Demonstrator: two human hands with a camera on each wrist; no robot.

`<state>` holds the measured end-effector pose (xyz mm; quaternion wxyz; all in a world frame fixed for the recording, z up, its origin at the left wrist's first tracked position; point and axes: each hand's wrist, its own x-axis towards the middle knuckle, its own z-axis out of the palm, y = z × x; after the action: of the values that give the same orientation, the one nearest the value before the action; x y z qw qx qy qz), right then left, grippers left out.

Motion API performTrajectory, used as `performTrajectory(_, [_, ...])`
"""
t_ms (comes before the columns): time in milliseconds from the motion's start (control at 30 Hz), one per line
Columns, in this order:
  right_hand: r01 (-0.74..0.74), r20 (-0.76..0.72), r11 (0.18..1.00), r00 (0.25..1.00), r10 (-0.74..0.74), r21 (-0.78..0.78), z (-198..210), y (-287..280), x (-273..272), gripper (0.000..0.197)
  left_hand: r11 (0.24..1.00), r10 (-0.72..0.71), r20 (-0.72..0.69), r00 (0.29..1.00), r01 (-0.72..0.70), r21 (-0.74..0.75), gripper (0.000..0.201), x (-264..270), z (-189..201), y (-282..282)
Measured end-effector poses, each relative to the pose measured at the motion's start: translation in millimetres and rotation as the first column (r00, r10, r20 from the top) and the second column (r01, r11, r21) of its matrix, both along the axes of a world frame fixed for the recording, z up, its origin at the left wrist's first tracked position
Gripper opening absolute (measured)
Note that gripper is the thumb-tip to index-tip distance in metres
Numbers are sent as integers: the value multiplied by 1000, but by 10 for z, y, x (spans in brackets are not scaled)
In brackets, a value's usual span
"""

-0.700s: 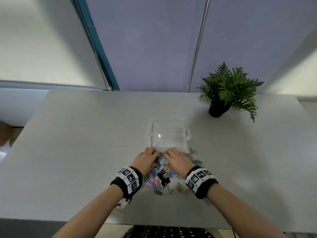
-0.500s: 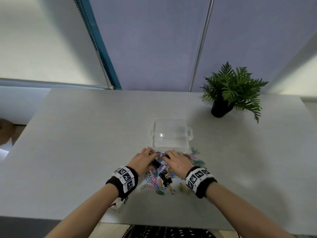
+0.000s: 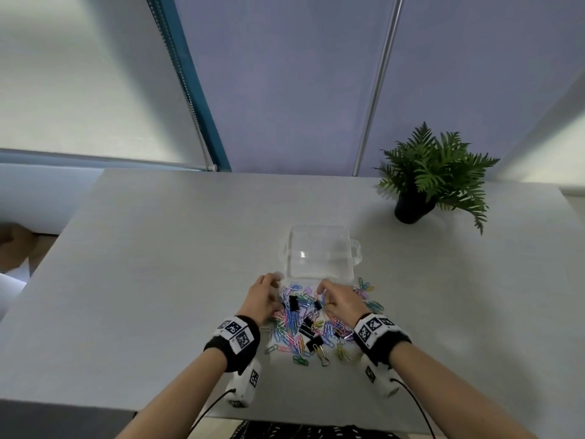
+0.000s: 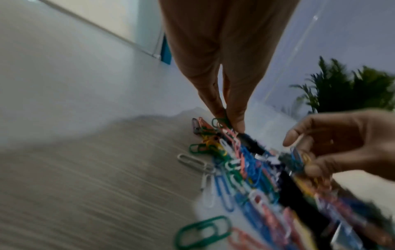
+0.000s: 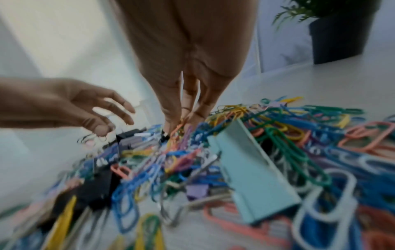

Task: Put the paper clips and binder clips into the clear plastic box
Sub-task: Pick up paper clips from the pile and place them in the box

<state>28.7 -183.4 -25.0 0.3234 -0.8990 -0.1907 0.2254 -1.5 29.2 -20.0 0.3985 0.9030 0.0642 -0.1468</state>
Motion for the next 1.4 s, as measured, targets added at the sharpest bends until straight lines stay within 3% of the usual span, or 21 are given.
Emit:
performTrajectory(100, [139, -95, 982, 987, -127, 126, 42, -39, 33, 29, 984, 123, -45, 991, -128, -128, 24, -28, 20, 95])
performTrajectory(267, [257, -194, 942, 957, -217, 215, 94, -95, 70, 27, 915, 220, -155, 963, -259, -311, 15, -91, 87, 183])
performTrajectory(400, [340, -355, 894, 906, -229, 293, 156, -159, 75, 26, 784, 230, -253, 940, -333, -524, 18, -123, 151, 129])
performTrajectory(500, [390, -480, 850, 856, -192, 355, 264, -166, 88, 25, 659, 254, -338, 906, -418, -625, 20, -97, 187, 79])
performTrajectory(567, [450, -543, 794, 819, -185, 408, 345, -156, 115, 24, 625, 268, -332, 904, -426, -655, 20, 15, 243, 26])
performTrajectory(667, [535, -562, 699, 795, -227, 474, 410, -109, 260, 22, 692, 301, -213, 930, -366, -622, 19, 329, 401, -129])
performTrajectory(767, [626, -531, 598, 768, -358, 501, 377, 13, 523, 21, 832, 318, -45, 947, -302, -466, 18, 703, 459, -293])
performTrajectory(867, [642, -475, 630, 760, -445, 437, 288, 151, 704, 19, 938, 234, -13, 972, -230, -261, 15, 898, 375, -380])
performTrajectory(967, [419, -307, 876, 888, -342, 238, 292, 206, 747, 21, 994, 37, -41, 998, -41, -99, 25, 857, 367, -384])
performTrajectory(1033, [257, -145, 959, 960, -239, 116, 386, 200, 702, 23, 995, -42, -2, 999, 42, -90, 30, 753, 437, -276])
performTrajectory(1167, [64, 56, 983, 996, -75, 170, 591, 244, 411, 17, 993, 61, 40, 997, -56, -103, 26, 331, 474, 109])
performTrajectory(1267, [-220, 94, 975, 971, 219, 4, 526, 395, 151, 17, 992, -5, -24, 1000, 8, 129, 19, -66, 335, 194])
performTrajectory(1400, [-478, 193, 828, 819, 541, -293, 334, 706, -64, 33, 926, -82, -140, 987, 128, 354, 70, -421, 70, -5])
